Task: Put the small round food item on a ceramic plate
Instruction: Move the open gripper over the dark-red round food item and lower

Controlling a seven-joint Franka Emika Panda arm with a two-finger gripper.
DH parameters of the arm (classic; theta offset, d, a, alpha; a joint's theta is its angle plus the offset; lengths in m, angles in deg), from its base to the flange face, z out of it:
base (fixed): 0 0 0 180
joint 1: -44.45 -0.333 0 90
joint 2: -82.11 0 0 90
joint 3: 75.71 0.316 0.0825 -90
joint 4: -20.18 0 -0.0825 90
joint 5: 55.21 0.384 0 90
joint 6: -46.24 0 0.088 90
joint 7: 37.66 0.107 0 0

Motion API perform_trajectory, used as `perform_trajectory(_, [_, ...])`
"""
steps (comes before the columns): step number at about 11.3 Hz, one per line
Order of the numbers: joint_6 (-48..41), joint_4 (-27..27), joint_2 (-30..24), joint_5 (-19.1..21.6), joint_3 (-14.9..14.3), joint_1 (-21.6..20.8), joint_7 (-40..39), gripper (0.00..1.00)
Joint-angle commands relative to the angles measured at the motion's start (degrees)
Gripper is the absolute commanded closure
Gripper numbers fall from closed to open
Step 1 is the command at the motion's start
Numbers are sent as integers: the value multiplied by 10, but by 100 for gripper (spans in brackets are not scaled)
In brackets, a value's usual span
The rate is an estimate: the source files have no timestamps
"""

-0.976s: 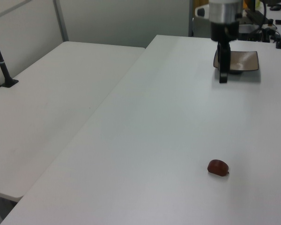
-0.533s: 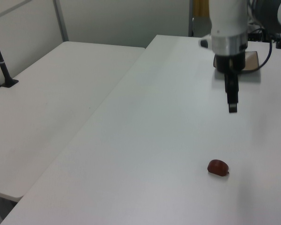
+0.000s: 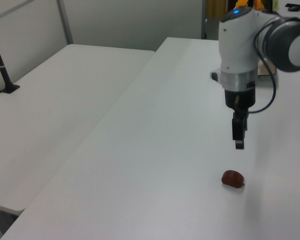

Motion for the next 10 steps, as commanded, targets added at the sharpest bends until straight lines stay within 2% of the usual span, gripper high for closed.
perform_trajectory(1, [99, 66, -8, 10, -2, -8, 38, 0])
perform_trajectory(3, [171, 102, -1, 7, -2, -11, 53, 0])
perform_trajectory(6, [201, 117, 22, -4, -2, -27, 66, 0])
perform_trajectory(10, [245, 128, 59, -49, -2, -30, 98, 0])
